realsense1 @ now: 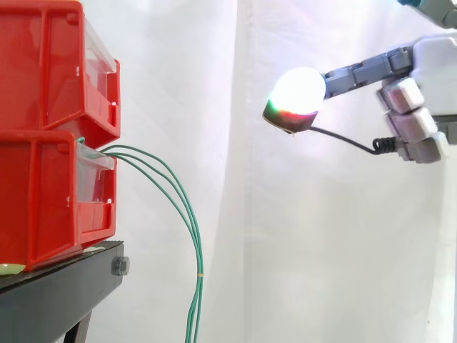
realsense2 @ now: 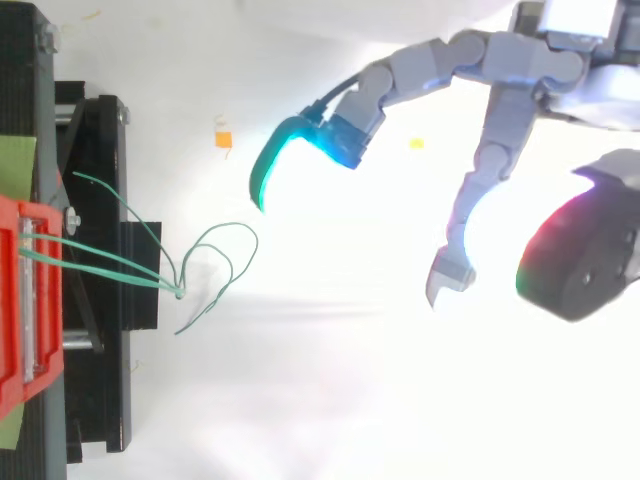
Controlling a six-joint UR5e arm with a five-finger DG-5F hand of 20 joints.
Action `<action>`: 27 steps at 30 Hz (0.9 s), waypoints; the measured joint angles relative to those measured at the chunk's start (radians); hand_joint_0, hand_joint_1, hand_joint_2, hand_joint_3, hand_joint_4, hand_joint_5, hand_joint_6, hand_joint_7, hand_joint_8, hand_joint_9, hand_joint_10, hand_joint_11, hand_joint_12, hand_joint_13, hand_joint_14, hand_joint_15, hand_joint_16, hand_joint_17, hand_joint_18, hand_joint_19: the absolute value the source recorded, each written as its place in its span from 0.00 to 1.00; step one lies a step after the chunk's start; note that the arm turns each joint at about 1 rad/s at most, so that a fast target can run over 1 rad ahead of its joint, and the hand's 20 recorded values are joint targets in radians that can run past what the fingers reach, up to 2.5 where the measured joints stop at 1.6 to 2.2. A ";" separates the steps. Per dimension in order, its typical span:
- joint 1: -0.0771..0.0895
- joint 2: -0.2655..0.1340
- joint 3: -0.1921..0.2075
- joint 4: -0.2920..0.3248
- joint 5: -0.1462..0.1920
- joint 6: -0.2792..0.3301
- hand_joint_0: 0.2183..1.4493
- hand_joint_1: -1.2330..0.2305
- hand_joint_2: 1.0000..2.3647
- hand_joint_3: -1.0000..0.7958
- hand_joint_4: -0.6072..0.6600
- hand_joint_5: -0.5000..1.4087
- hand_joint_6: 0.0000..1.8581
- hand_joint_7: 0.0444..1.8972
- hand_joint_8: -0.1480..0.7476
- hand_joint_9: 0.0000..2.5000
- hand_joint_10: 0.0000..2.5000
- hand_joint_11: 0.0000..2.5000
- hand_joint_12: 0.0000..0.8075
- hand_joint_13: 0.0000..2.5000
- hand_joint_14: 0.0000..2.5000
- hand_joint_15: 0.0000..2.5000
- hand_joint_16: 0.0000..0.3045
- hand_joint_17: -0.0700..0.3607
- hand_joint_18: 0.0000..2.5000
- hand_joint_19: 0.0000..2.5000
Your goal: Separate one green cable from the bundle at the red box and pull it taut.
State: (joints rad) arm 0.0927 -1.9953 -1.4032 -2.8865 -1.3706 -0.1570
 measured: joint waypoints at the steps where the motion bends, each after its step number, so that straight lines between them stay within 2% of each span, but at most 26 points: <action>1: -0.004 -0.012 0.000 0.008 -0.005 0.023 0.11 0.52 0.00 0.28 0.69 0.15 0.27 0.33 0.71 0.61 0.00 0.00 0.79 0.66 0.00 0.08 0.29 0.62 0.97 0.00; 3: -0.013 -0.036 0.000 0.026 -0.017 0.054 0.12 0.51 0.00 0.28 0.70 0.15 0.27 0.33 0.71 0.63 0.00 0.01 0.78 0.69 0.00 0.09 0.29 0.62 1.00 0.00; 7: -0.038 -0.098 0.000 0.107 -0.065 0.103 0.12 0.51 0.00 0.28 0.72 0.15 0.27 0.33 0.71 0.68 0.00 0.03 0.79 0.75 0.00 0.12 0.29 0.63 1.00 0.00; 11: -0.056 -0.114 -0.005 0.155 -0.082 0.120 0.12 0.51 0.00 0.28 0.74 0.16 0.27 0.33 0.69 0.74 0.00 0.06 0.78 0.80 0.00 0.15 0.30 0.64 1.00 0.00; 16: -0.073 -0.116 -0.024 0.177 -0.089 0.138 0.11 0.51 0.00 0.28 0.77 0.16 0.27 0.33 0.66 0.81 0.00 0.11 0.76 0.86 0.01 0.20 0.31 0.65 1.00 0.02; 21: -0.076 -0.119 -0.062 0.219 -0.091 0.145 0.11 0.51 0.00 0.28 0.78 0.16 0.27 0.32 0.64 0.84 0.00 0.14 0.74 0.89 0.01 0.23 0.31 0.65 1.00 0.05; 25: -0.080 -0.140 -0.100 0.288 -0.094 0.150 0.11 0.51 0.00 0.28 0.78 0.16 0.27 0.31 0.63 0.84 0.00 0.14 0.75 0.89 0.01 0.23 0.31 0.66 1.00 0.05; 27: -0.082 -0.150 -0.106 0.311 -0.094 0.153 0.11 0.51 0.00 0.28 0.77 0.16 0.27 0.31 0.63 0.84 0.00 0.14 0.75 0.89 0.01 0.23 0.31 0.66 1.00 0.05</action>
State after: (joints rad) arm 0.0111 -2.1453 -1.5091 -2.5755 -1.4651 -0.0045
